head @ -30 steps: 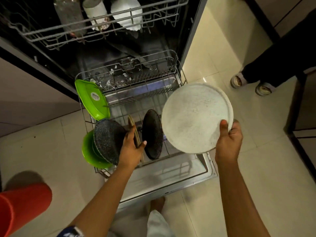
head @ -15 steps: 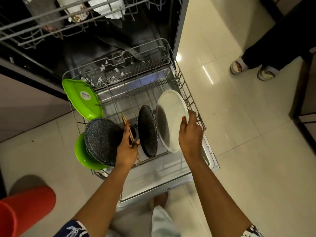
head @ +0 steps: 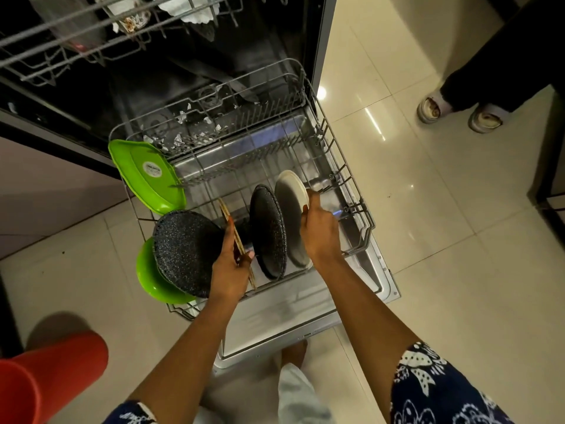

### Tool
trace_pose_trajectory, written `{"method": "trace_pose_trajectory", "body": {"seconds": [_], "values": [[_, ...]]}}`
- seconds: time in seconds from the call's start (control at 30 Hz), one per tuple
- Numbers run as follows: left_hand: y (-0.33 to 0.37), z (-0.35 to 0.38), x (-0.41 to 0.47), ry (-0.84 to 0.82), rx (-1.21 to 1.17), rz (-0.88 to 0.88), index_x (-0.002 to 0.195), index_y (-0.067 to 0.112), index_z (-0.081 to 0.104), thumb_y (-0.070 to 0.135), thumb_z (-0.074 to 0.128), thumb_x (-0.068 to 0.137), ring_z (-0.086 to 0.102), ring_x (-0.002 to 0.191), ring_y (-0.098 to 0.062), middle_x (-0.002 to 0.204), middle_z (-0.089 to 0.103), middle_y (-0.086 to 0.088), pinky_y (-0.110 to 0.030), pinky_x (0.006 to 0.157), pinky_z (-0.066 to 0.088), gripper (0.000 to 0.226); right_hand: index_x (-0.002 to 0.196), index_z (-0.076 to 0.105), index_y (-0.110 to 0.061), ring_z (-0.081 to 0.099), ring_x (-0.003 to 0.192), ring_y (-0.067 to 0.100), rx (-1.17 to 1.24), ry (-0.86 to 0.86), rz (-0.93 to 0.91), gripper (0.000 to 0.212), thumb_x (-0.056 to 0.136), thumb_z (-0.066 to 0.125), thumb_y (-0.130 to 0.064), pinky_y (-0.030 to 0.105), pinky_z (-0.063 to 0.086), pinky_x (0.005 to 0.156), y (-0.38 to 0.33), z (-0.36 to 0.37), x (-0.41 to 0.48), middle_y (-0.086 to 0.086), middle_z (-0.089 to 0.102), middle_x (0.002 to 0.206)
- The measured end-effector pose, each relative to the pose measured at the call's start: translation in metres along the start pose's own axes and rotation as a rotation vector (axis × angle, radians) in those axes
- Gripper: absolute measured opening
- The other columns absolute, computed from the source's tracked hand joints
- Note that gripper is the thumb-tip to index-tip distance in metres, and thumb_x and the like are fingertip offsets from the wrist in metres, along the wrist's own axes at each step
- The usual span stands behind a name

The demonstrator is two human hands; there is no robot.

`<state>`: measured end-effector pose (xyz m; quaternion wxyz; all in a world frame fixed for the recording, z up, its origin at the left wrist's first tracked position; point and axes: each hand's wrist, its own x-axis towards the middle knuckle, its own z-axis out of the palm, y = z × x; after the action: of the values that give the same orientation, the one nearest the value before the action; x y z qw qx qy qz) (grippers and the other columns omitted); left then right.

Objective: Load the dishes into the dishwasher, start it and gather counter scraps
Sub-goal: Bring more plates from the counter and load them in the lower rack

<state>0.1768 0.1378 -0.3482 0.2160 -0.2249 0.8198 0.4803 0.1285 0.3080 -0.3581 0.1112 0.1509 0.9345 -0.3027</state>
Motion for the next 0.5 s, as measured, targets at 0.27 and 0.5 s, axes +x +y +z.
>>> {"method": "trace_pose_trajectory", "body": {"seconds": [0.27,0.5], "values": [[-0.008,0.003,0.003,-0.016,-0.017,0.003,0.138,0.057,0.012,0.006,0.06,0.091,0.053,0.107,-0.01,0.115,0.05,0.013,-0.045,0.096,0.05,0.084,0.135,0.034,-0.005,0.063,0.082,0.038,0.017,-0.103,0.011,0.038,0.097,0.036,-0.009,0.043,0.047,0.068,0.005,0.013,0.02,0.024,0.066,0.089],[-0.003,0.004,0.003,-0.014,0.042,0.015,0.148,0.042,0.014,0.008,0.059,0.091,0.052,0.109,-0.011,0.119,0.055,0.003,-0.024,0.095,0.037,0.08,0.124,0.038,-0.006,0.062,0.086,0.039,-0.113,-0.131,-0.065,0.031,0.1,0.037,-0.025,0.04,0.043,0.066,0.013,0.002,0.029,0.022,0.065,0.095]]}}
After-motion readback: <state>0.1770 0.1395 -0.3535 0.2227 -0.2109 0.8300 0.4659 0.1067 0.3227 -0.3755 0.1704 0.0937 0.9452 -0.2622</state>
